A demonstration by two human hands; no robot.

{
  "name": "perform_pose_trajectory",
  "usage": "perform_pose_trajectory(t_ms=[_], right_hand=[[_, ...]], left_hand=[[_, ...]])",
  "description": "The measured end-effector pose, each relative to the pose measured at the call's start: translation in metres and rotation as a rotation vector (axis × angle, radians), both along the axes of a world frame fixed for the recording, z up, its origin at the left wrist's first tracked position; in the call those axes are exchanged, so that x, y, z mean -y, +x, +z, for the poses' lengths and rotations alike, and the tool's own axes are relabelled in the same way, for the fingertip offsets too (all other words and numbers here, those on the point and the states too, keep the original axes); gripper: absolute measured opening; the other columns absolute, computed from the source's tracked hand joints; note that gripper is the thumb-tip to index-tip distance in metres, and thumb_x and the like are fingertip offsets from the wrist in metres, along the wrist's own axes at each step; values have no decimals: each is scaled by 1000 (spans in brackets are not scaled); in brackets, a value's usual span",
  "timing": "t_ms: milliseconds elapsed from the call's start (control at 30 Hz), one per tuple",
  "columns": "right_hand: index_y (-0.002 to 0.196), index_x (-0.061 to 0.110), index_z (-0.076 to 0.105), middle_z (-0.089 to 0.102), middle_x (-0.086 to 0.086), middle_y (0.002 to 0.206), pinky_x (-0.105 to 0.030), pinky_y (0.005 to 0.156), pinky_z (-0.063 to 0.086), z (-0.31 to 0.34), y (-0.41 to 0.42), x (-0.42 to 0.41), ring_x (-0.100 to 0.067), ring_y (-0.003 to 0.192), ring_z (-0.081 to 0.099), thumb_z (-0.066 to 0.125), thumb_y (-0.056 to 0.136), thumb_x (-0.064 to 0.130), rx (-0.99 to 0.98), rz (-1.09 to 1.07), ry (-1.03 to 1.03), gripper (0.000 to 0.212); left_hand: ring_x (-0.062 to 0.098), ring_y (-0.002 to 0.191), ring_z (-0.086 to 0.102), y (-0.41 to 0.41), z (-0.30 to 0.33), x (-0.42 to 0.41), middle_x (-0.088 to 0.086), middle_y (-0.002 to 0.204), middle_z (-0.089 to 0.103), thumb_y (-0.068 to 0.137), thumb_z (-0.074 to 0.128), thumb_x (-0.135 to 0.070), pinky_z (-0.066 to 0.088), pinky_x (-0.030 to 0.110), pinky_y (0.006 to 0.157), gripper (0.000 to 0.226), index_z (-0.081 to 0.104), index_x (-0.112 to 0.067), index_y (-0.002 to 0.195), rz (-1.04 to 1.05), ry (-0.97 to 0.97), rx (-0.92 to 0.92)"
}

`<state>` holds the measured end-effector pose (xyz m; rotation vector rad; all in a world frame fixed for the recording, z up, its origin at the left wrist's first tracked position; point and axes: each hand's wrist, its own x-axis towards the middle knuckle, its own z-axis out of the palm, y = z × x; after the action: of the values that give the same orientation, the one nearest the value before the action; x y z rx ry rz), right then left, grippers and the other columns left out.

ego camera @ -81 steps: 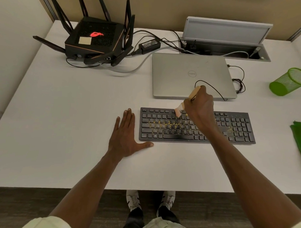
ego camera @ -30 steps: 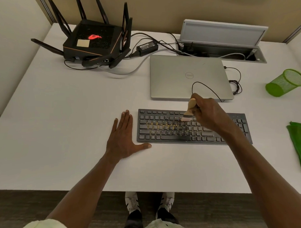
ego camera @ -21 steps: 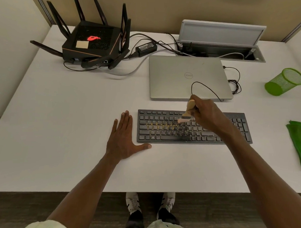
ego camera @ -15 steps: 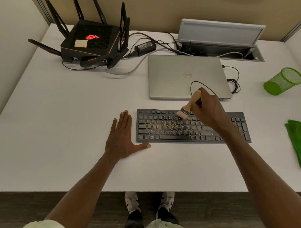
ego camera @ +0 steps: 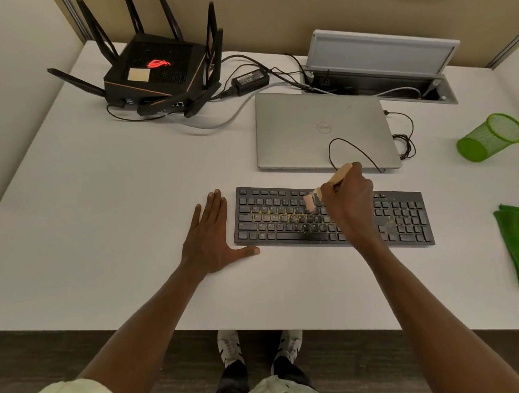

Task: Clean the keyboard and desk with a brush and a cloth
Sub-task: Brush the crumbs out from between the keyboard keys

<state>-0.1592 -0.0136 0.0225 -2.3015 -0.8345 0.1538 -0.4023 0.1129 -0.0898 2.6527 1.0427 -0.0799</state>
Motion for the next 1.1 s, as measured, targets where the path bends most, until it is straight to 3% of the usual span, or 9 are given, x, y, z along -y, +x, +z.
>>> perform_pose_trajectory(t_ms=[100,267,367,533,667,833,967,1100], right_hand=[[101,2,45,58,-7,73,-27,43,39,2,4,-8,-16,59,55,58,88,10,12,-42,35,20],[105,1,44,61,-11,77,-12,37,32,-5,-2,-6,-14,56,54,58,87,10,-20,-32,9,25],[106,1,45,61,-12,80,-17,41,32,-5,-2,1,-21,61,58,61,85,13,-30,-67,-27,29],[101,1,44,50,0,71,-12,40,34,9,4,-8,-7,59,47,57,88,10,-19,-105,46,21],[103,5,42,59,-7,79,-17,40,34,-1,-2,-6,-19,61,59,58,87,11,-61,-65,-6,23],[104,1,45,56,-5,76,-14,40,31,4,3,0,-7,58,50,61,86,12,-23,-74,-42,26],[102,2,43,55,-7,77,-23,43,33,8,3,-11,-19,62,52,56,90,11,2,-43,27,20],[104,2,43,56,-6,75,-17,39,32,0,-1,-6,-16,58,55,56,89,11,-27,13,-32,22]], left_hand=[[19,156,-20,0,0,0,10,169,-17,60,16,-110,-5,45,128,148,-2,-4,162,0,-3,6],[19,156,-19,-1,0,1,10,169,-15,61,18,-109,-6,44,128,147,0,-4,162,2,4,15],[19,156,-18,-1,-1,0,10,170,-15,61,18,-109,-5,45,128,147,0,-4,162,0,2,10],[19,156,-17,-1,0,1,11,170,-13,62,19,-109,-3,45,128,147,2,-3,162,-1,10,18],[19,156,-17,-1,-1,1,10,170,-13,61,19,-109,-4,45,128,147,2,-3,162,2,3,27],[19,157,-15,-1,-1,1,11,170,-12,62,20,-108,-2,46,128,146,2,-3,162,-1,9,26],[19,157,-16,-1,0,1,11,170,-13,62,21,-108,-3,45,128,146,2,-3,162,-3,14,27],[20,157,-15,-1,-1,1,11,170,-13,63,21,-108,-2,46,128,146,2,-3,162,-1,18,24]])
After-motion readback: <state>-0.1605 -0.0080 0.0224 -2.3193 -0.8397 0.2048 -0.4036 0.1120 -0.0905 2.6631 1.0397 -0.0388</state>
